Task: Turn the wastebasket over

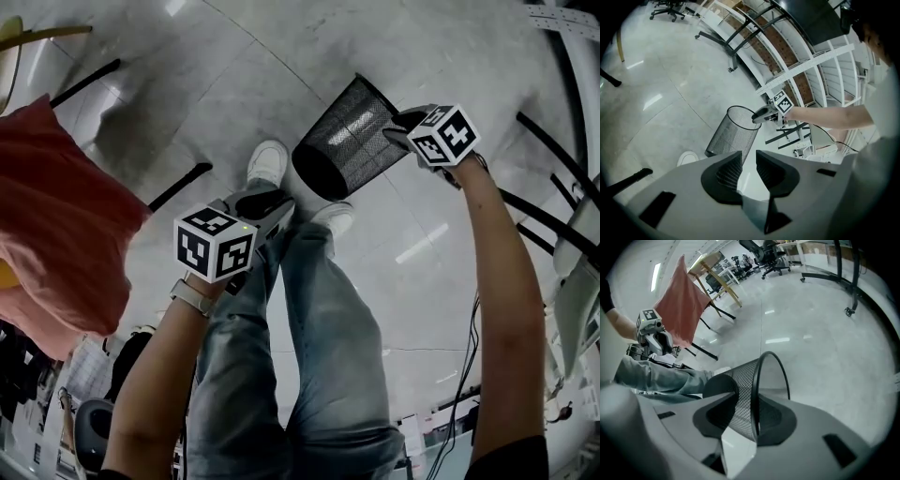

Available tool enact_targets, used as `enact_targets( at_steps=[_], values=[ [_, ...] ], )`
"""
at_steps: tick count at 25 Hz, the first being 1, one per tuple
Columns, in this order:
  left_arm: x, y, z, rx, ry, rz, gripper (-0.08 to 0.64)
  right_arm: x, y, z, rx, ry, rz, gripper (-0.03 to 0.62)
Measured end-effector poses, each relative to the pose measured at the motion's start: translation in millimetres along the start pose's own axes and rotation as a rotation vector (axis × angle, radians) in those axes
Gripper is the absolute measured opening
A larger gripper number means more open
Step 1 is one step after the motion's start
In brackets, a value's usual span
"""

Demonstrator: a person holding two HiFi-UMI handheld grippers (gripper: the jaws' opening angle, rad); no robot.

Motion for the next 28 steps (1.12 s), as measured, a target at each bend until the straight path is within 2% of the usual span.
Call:
enact_targets(
  at_steps=[3, 6, 10, 12, 17, 20, 23, 28],
  values=[
    [4.6, -0.5, -2.4, -0.010, 0.008, 0.010, 0.098, -23.2, 0.3, -10.9, 0.001, -0.019, -0.044, 0.110],
    [12.1, -4.6, -4.1, -0.033, 0.017, 0.034, 0.097, -42.5, -8.0, -24.0, 0.021, -0.033, -0.045, 0.074],
    [25.9, -14.8, -7.5, -0.056, 0.029, 0.070, 0.095, -54.0, -22.6, -45.7, 0.034, 0.010, -0.068, 0.044],
    [31.6, -21.5, -10.4, -0.056, 0.031, 0.085, 0.095, -54.5, -30.4, -55.9, 0.025, 0.069, -0.113, 0.027],
    [39.9, -32.6, -18.5, -0.046, 0.032, 0.109, 0.094, -34.4, -48.2, -69.7, -0.012, 0.334, -0.254, 0.025],
    [36.6, -33.7, -21.6, -0.040, 0.030, 0.113, 0.094, -17.8, -58.5, -67.2, -0.027, 0.441, -0.291, 0.025],
    [31.5, -28.9, -24.9, -0.040, 0.016, 0.119, 0.093, -13.4, -61.2, -55.5, -0.038, 0.487, -0.288, 0.026],
    [26.0, -16.5, -28.8, -0.050, 0.010, 0.106, 0.092, -31.4, -59.8, -32.6, -0.048, 0.507, -0.288, 0.026]
  ],
)
Point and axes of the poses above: the fingertips, and each gripper's own axes: z forward along the fingers, x to its right, y out of its underside, the point moved 9 cm from there along -z, backward along the fingers, and after that the axes turned 10 degrees about y, right-handed, at the moved point
